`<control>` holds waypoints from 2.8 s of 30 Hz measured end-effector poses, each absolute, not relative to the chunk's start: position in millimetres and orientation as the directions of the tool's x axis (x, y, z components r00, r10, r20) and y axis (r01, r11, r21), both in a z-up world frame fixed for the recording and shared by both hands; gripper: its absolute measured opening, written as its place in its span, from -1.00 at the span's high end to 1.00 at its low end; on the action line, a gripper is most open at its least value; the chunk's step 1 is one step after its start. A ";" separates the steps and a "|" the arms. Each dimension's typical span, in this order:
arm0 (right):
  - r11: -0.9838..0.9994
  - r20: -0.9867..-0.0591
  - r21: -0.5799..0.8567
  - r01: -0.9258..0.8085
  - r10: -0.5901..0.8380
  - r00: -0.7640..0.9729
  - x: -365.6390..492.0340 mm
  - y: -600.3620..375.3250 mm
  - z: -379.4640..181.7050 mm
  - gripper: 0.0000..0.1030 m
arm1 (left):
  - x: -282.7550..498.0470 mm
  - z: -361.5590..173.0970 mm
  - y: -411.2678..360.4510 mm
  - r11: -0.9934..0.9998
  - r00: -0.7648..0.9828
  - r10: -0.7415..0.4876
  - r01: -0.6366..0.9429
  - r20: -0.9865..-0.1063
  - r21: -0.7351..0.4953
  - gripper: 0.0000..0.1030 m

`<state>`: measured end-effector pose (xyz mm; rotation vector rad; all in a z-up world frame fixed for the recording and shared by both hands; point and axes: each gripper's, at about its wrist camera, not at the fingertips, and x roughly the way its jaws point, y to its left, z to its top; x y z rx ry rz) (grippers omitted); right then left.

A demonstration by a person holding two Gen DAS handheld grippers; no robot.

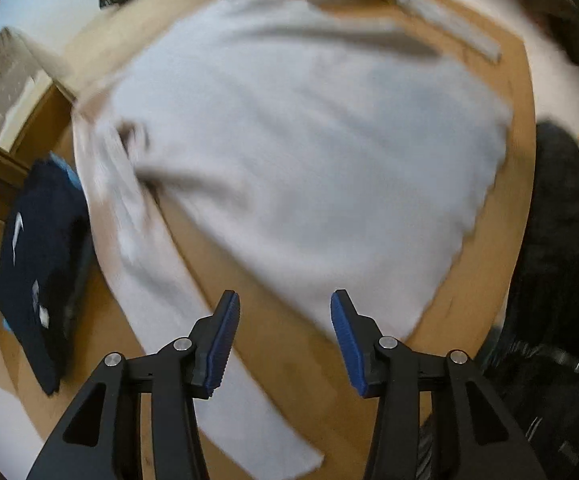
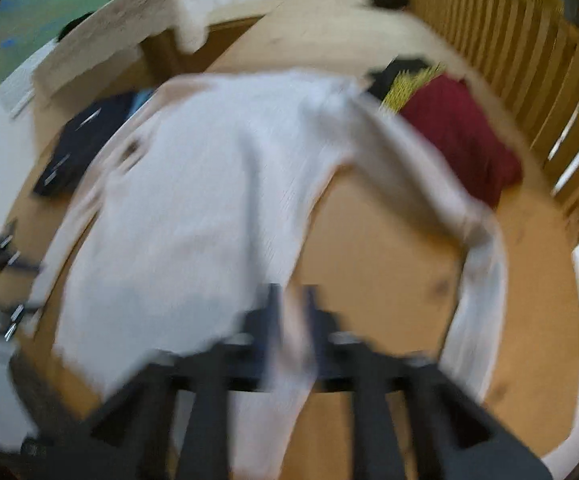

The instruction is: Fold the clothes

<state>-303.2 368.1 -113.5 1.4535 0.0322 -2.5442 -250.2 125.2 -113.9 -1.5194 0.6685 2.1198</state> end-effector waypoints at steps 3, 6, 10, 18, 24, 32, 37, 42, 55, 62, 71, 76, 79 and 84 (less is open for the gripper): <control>-0.980 -0.860 0.101 0.170 -0.172 -0.481 -356.4 355.7 -126.4 0.91 | -270.2 -129.5 136.4 -0.775 -0.281 0.089 -0.622 -0.956 0.111 0.10; -0.984 -0.880 0.065 0.164 -0.134 -0.456 -396.8 346.3 -147.0 0.91 | -279.0 -151.9 142.3 -0.765 -0.233 0.083 -0.638 -0.969 0.088 0.10; -0.985 -0.903 0.042 0.167 -0.110 -0.416 -435.0 328.9 -176.1 0.91 | -278.1 -166.9 137.9 -0.751 -0.184 0.099 -0.658 -0.978 0.048 0.08; -0.980 -0.914 -0.138 0.142 0.071 -0.400 -472.2 352.7 -193.1 0.95 | -275.0 -170.7 121.6 -0.763 -0.153 0.154 -0.647 -0.976 -0.019 -0.04; -0.983 -0.900 -0.119 0.139 0.048 -0.433 -458.1 356.4 -169.7 0.92 | -302.7 -151.0 104.2 -0.782 -0.196 0.130 -0.623 -0.972 0.021 -0.03; -0.952 -0.918 0.053 0.302 -0.165 -0.360 -390.1 312.6 -160.3 0.88 | -409.1 -139.8 81.0 -0.873 -0.299 0.160 -0.488 -0.941 0.006 -0.03; -0.917 -0.943 -0.035 0.397 -0.102 -0.318 -368.7 280.1 -183.1 0.88 | -445.7 -166.9 72.9 -0.887 -0.282 0.088 -0.459 -0.955 0.054 -0.04; -0.930 -0.941 -0.036 0.367 -0.092 -0.325 -372.5 289.1 -180.4 0.87 | -458.6 -175.5 51.3 -0.911 -0.296 0.009 -0.397 -0.955 0.115 -0.24; -0.759 -0.885 0.219 0.614 -0.420 -0.203 -242.0 171.7 -149.3 0.81 | -435.2 -123.3 42.2 -0.915 -0.403 0.055 -0.387 -0.914 0.116 -0.19; -0.621 -0.874 0.290 0.728 -0.483 -0.064 -182.7 96.9 -163.9 0.81 | -330.1 -103.0 41.1 -0.876 -0.374 0.070 -0.466 -0.925 0.122 -0.19; -0.631 -0.893 0.234 0.739 -0.440 -0.093 -156.5 62.8 -173.6 0.66 | -256.5 -109.2 14.1 -0.887 -0.348 0.079 -0.452 -0.934 0.093 -0.19; -0.582 -0.886 0.318 0.749 -0.464 0.016 -139.2 60.6 -161.7 0.58 | -265.4 -110.2 13.2 -0.893 -0.359 0.094 -0.442 -0.929 0.080 -0.19; -0.627 -0.855 0.362 0.689 -0.519 -0.023 -163.8 90.8 -140.6 0.58 | -290.2 -121.1 21.1 -0.888 -0.361 0.068 -0.448 -0.930 0.108 -0.20; -0.830 -0.909 0.120 0.544 -0.313 -0.277 -220.7 167.3 -134.0 0.58 | -305.3 -136.7 13.8 -0.903 -0.337 0.066 -0.422 -0.939 0.087 -0.19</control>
